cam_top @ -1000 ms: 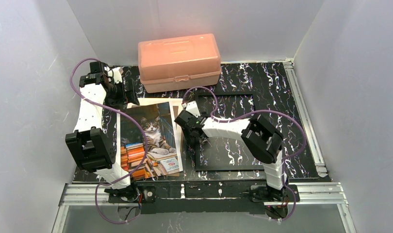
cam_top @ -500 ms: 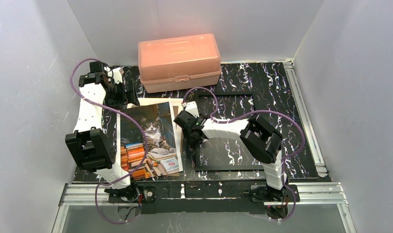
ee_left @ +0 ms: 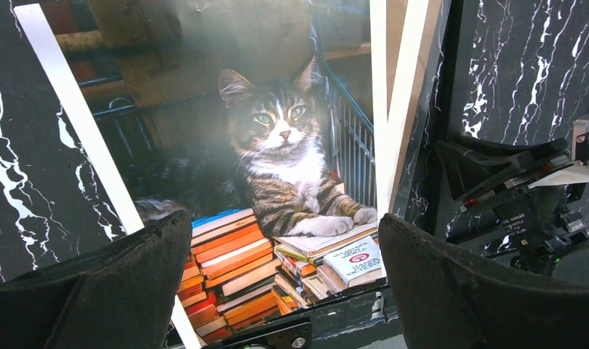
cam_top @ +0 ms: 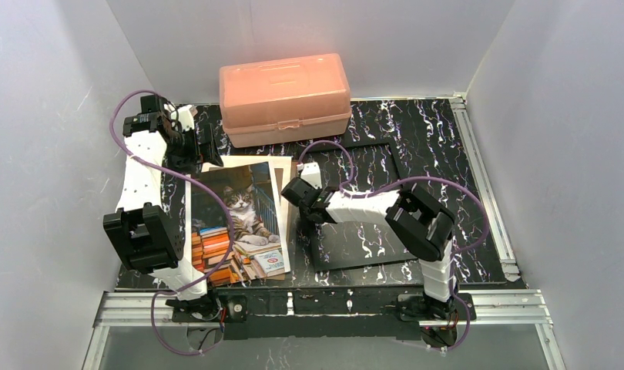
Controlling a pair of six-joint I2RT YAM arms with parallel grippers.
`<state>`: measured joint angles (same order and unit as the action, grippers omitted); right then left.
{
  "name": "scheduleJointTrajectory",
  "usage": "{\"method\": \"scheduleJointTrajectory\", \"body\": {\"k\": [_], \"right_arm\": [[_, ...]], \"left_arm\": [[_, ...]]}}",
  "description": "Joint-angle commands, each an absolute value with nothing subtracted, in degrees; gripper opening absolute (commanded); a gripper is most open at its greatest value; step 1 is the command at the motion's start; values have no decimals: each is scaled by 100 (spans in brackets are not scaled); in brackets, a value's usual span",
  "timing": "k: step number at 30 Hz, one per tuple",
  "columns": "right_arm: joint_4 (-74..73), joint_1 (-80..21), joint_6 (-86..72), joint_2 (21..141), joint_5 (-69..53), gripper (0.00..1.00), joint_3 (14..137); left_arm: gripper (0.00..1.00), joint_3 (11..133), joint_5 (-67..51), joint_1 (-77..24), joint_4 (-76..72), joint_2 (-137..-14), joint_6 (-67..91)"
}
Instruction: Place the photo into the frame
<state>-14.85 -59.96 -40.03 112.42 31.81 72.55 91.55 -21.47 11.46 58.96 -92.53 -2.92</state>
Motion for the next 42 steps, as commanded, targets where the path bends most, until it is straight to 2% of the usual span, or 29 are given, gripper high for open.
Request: {"method": "scheduleJointTrajectory", "body": {"k": [1, 10, 17, 28, 38, 42], "right_arm": [[-2137, -6012, -3947, 10832, 3186, 15, 7283], [-2313, -6011, -4272, 9035, 2853, 11, 7905], [-2239, -6010, -4615, 8142, 2490, 4, 8413], [-1059, -6009, -5183, 7929, 1479, 1, 9297], [658, -6007, -6436, 7887, 1090, 1, 9307], [1079, -6007, -6778, 8021, 1057, 1, 9315]], "left_arm": [[98, 9245, -2400, 1160, 6109, -9108, -386], [98, 9182, -2809, 1161, 6111, -9012, -216], [98, 8899, -3521, 1152, 6024, -8920, -37], [99, 7241, -4778, 642, 4457, -7939, 579], [98, 6640, -5164, 80, 3041, -7821, 1513], [98, 6018, -5203, 79, 2127, -7569, 2161]]}}
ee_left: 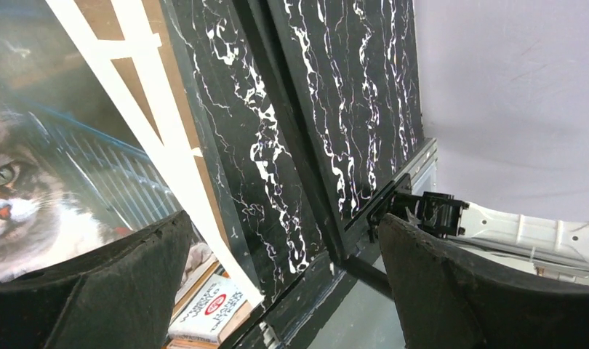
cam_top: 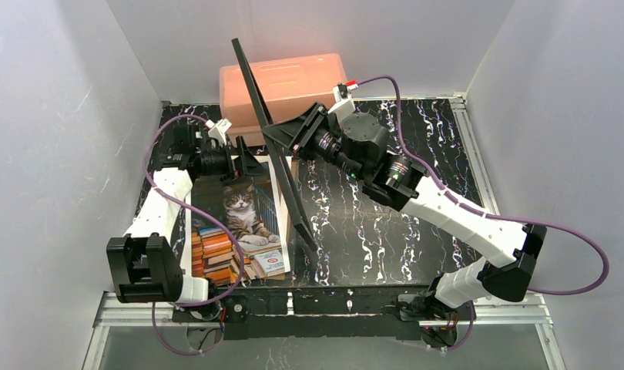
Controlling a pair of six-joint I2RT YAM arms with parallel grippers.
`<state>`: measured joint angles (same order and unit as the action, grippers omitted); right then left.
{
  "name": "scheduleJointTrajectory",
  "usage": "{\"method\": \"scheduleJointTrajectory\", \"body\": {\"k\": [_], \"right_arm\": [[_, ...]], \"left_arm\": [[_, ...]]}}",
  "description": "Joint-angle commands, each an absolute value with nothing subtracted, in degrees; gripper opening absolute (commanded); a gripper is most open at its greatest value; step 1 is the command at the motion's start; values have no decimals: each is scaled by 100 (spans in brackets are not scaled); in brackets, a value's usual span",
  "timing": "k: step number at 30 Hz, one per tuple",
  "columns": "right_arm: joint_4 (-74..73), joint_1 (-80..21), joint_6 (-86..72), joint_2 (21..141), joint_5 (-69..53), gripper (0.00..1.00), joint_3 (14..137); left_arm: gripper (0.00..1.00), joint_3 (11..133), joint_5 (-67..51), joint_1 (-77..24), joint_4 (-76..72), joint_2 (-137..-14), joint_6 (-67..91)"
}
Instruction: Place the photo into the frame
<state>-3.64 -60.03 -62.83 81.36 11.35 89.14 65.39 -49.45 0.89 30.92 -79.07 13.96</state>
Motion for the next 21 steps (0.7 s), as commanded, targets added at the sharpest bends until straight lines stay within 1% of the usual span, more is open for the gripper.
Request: {"method": "scheduleJointTrajectory", "body": {"k": [1, 4, 5, 8, 15, 21], "right_arm": [[1175, -6011, -6869, 8069, 1041, 1, 9328], [1463, -6012, -7104, 8211, 1006, 1, 9322], [1535, -6007, -7162, 8262, 998, 1, 9348], [1651, -6011, -7366, 8490, 899, 1, 9503], [1906, -6009, -7664, 8852, 671, 1, 9713], [2107, -6015, -7787, 8942, 642, 1, 9727]], "left_arm": [[98, 5821, -5192, 79, 1802, -7452, 2390], [98, 5170, -4994, 79, 788, -7031, 2937], [98, 5006, -4918, -77, 583, -6920, 2981], [98, 4879, -4596, -207, 570, -6878, 2963], [98, 4828, -4751, -224, 189, -7101, 3422], [98, 4732, -4534, -237, 414, -7197, 3279]]}}
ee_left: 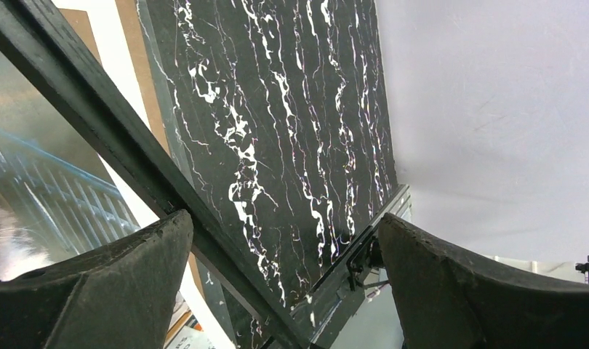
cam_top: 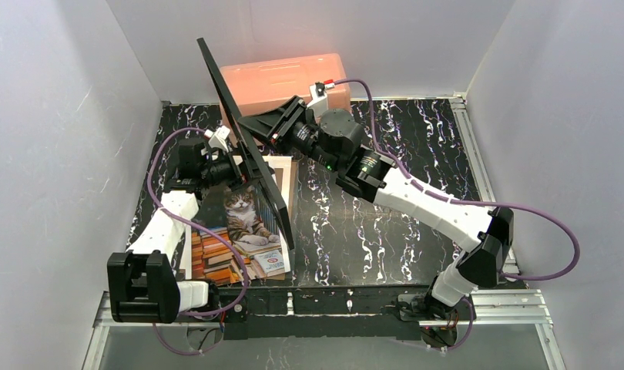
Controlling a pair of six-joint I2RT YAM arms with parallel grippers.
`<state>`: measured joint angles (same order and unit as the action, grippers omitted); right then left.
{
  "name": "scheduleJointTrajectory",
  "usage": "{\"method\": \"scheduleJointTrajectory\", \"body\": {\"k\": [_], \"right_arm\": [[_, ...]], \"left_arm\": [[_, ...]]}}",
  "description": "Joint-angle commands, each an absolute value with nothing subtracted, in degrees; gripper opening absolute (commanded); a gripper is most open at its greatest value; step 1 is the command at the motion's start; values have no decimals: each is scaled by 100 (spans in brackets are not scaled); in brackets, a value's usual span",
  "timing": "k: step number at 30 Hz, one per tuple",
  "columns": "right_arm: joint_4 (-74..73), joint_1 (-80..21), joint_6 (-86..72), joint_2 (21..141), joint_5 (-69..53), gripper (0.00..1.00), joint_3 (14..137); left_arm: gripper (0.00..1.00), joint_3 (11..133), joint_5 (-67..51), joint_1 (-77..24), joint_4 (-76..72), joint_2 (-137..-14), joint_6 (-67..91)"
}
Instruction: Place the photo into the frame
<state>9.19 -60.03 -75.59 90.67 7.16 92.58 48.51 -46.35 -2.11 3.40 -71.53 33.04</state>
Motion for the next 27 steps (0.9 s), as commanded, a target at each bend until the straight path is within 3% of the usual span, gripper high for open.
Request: {"method": "scheduleJointTrajectory", "body": {"k": [1, 10, 17, 27], "right_arm": [[2114, -6020, -7802, 8953, 634, 1, 9737], [1815, -6021, -7552, 8926, 762, 1, 9897], [1451, -6014, -7208, 8895, 911, 1, 10048], [1235, -6006, -7113, 8914, 1056, 1, 10198]], "left_arm": [[98, 4703, -4479, -235, 447, -7206, 3264], [96, 4543, -4550, -229, 694, -6976, 3038], [98, 5192, -5312, -232, 1488, -6475, 2545], [98, 5489, -5326, 149, 1862, -6677, 2255]]}}
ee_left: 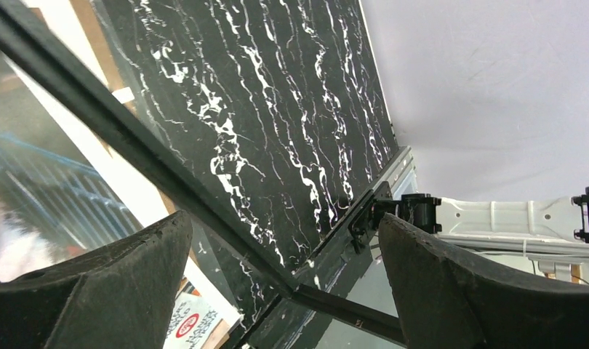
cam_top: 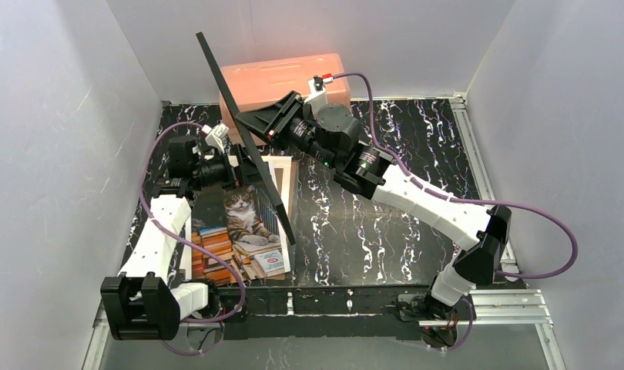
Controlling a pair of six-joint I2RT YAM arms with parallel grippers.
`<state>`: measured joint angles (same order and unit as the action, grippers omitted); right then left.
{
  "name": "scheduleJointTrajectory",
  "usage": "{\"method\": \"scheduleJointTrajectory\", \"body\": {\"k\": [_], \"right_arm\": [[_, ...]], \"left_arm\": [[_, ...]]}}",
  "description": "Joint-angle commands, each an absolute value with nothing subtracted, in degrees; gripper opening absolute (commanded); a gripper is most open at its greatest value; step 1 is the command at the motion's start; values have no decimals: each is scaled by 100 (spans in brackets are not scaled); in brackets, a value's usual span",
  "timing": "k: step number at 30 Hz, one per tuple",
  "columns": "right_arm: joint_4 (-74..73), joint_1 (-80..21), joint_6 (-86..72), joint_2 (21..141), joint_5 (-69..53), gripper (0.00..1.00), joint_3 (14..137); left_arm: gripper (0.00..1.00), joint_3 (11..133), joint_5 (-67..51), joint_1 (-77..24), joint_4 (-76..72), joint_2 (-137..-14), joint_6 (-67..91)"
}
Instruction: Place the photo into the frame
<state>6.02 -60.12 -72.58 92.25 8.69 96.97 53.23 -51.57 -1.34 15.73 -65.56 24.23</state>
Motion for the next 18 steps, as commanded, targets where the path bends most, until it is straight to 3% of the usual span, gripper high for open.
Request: {"method": "scheduleJointTrajectory", "body": {"k": [1, 8, 18], "right_arm": [[1198, -6009, -7104, 8905, 1081, 1, 10215], [1147, -6005, -7094, 8909, 1078, 1, 10317], [1482, -6008, -7438, 9009, 889, 1, 10259]], "left_arm": [[99, 5538, -5349, 280, 1884, -6753, 2251], [98, 5808, -5365, 719, 2231, -7139, 1715], [98, 5038, -5110, 400, 868, -7300, 2590]]}}
